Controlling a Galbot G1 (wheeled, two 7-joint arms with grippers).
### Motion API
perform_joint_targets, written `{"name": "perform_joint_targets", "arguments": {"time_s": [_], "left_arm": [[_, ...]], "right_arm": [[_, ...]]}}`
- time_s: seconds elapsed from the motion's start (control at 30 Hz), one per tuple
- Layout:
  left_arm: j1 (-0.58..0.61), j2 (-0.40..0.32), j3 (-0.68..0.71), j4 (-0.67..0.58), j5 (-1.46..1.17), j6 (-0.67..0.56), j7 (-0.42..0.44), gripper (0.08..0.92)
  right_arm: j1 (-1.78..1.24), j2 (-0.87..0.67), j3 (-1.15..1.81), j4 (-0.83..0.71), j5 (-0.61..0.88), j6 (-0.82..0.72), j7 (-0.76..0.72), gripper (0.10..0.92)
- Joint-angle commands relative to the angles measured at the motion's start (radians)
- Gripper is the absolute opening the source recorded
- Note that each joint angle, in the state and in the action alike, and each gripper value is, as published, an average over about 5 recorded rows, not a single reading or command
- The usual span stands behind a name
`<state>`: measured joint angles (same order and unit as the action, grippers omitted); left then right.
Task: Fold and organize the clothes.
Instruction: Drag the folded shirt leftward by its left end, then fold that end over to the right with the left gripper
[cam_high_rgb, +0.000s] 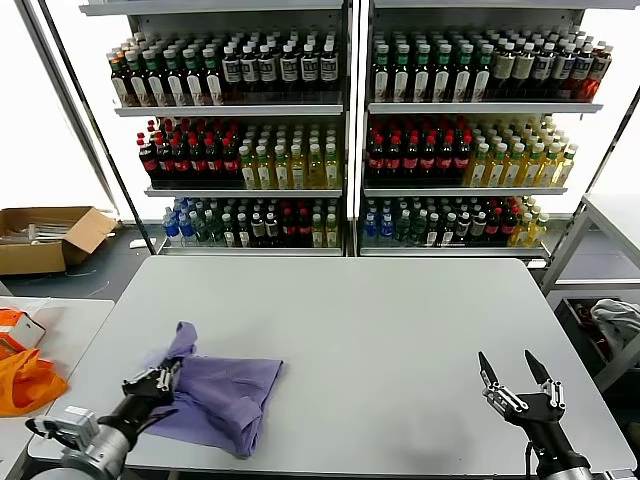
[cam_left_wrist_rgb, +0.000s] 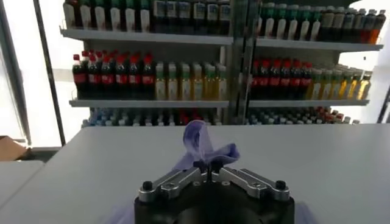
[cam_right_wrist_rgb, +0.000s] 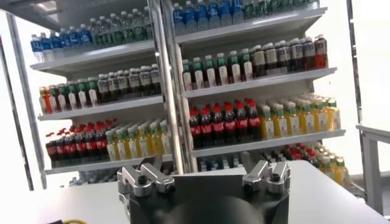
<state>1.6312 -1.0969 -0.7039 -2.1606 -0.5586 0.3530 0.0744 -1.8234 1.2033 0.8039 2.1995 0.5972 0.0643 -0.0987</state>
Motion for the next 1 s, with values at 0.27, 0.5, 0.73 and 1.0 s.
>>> {"name": "perform_joint_targets", "arguments": {"time_s": [0.27, 0.5, 0.73, 1.0], "left_arm": [[0.014, -0.176, 0.232, -0.012, 0.153, 0.005, -0.009, 0.09], [-0.013, -0.184, 0.256, 0.026, 0.167, 0.026, -0.01, 0.118], [0.011, -0.18, 0.258, -0.019, 0.187, 0.042, -0.005, 0.305], [0.073, -0.166, 0.181, -0.336, 0.033, 0.024, 0.0, 0.539]], "right_arm": [[0.001, -0.001, -0.002, -0.01, -0.002, 0.002, -0.002, 0.823], [0.007, -0.004, -0.011, -0.01, -0.002, 0.003, -0.005, 0.823], [0.014, -0.01, -0.009, -0.008, 0.001, 0.001, -0.004, 0.823], [0.01, -0.008, -0.009, -0.003, 0.001, -0.002, -0.007, 0.823]]}}
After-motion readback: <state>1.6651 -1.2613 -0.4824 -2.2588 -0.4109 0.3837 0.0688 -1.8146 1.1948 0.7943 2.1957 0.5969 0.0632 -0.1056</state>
